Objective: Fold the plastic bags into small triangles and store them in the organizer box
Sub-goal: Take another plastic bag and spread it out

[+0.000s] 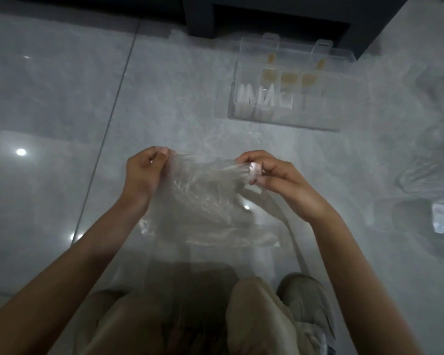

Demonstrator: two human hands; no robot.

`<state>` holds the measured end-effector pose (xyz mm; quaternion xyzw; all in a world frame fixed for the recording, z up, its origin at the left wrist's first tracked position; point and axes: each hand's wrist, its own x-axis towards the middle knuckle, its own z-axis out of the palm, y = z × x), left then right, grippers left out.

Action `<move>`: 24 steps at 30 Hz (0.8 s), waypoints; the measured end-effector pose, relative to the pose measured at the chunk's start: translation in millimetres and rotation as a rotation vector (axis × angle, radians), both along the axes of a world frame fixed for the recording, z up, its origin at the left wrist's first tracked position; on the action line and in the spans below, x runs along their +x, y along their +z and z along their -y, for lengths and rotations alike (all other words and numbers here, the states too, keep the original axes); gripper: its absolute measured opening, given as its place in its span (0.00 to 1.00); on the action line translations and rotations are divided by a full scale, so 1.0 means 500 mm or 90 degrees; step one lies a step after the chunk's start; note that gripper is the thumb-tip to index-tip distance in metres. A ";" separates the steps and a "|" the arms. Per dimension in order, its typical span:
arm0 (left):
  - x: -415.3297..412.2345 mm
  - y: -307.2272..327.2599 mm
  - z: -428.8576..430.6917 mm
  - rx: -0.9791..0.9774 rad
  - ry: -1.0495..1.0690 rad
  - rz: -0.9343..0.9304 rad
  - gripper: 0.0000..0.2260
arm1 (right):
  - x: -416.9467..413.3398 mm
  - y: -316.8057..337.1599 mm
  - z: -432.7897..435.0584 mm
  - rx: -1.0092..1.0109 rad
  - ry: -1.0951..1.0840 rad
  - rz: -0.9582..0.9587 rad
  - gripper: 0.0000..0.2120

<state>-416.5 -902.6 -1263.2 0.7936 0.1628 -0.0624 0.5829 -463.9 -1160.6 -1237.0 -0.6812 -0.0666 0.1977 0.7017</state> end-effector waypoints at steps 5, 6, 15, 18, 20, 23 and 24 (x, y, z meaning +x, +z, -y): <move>-0.020 -0.010 -0.037 0.063 -0.014 0.044 0.08 | -0.005 0.023 0.050 0.006 0.003 0.005 0.10; -0.022 -0.011 -0.042 0.072 -0.019 0.055 0.08 | -0.004 0.028 0.058 -0.004 0.005 0.004 0.11; -0.028 -0.016 -0.045 0.080 -0.006 0.064 0.07 | 0.004 0.049 0.083 -0.191 0.062 -0.018 0.12; -0.033 -0.008 -0.041 0.080 -0.030 0.073 0.07 | 0.004 0.061 0.092 -0.155 0.066 -0.026 0.13; -0.037 -0.007 -0.034 0.075 -0.037 0.070 0.08 | 0.005 0.064 0.098 -0.076 0.084 -0.034 0.12; -0.036 -0.007 -0.024 0.076 -0.034 0.062 0.08 | 0.006 0.060 0.107 -0.007 0.126 -0.042 0.10; -0.035 -0.005 -0.022 0.077 -0.041 0.061 0.08 | 0.007 0.059 0.107 0.010 0.140 -0.045 0.10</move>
